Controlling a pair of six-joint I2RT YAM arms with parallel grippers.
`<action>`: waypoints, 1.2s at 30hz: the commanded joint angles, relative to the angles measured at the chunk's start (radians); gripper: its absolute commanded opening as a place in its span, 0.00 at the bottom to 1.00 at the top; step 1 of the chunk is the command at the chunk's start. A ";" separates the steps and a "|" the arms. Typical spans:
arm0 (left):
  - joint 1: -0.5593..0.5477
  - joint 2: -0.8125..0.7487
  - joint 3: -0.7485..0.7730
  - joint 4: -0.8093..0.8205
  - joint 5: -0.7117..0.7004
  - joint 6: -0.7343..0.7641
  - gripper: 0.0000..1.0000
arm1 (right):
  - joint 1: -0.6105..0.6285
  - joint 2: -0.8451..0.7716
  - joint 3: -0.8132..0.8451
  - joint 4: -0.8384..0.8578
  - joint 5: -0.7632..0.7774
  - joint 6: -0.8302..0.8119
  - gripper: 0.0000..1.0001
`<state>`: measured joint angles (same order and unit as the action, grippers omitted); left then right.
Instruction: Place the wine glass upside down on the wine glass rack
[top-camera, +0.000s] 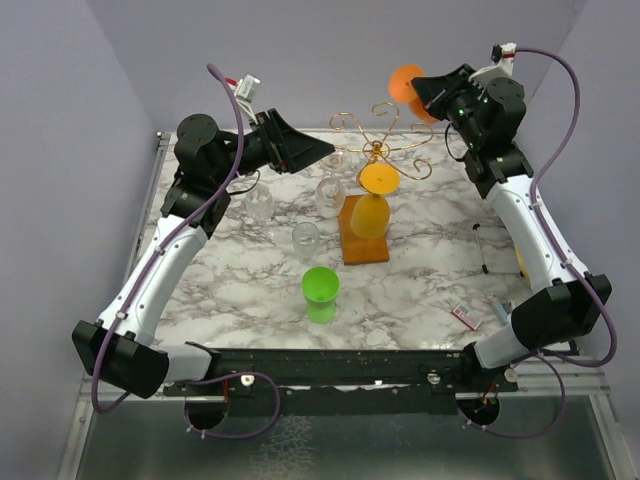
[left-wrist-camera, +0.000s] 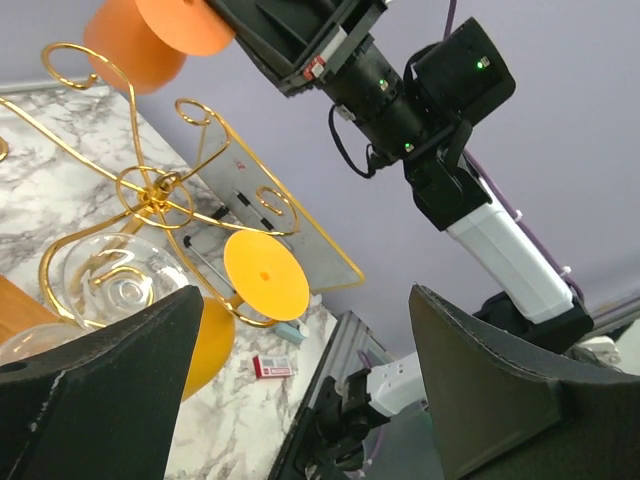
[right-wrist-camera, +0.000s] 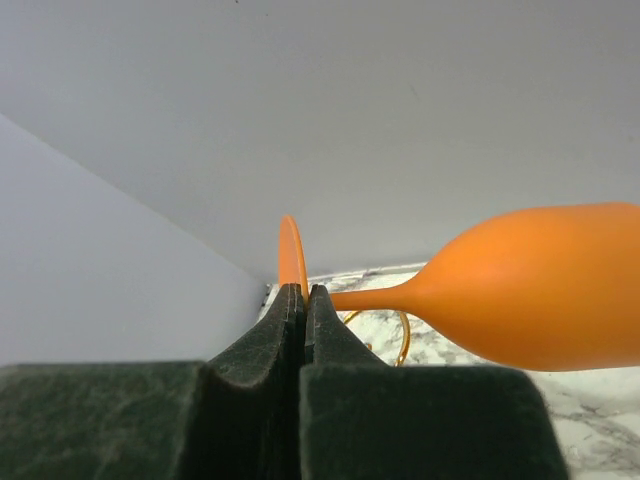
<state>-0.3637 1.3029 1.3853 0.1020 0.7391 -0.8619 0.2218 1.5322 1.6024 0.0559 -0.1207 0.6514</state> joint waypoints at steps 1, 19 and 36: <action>0.006 -0.047 0.015 -0.100 -0.084 0.098 0.85 | -0.011 -0.058 -0.051 -0.053 -0.065 0.085 0.01; 0.008 -0.112 0.011 -0.285 -0.220 0.245 0.88 | -0.011 -0.155 -0.131 -0.199 -0.188 0.116 0.01; 0.008 -0.146 -0.016 -0.365 -0.298 0.318 0.89 | -0.012 -0.242 -0.183 -0.277 0.195 0.080 0.01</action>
<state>-0.3611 1.1915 1.3827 -0.2356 0.4770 -0.5777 0.2146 1.3167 1.4361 -0.2359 -0.0883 0.7544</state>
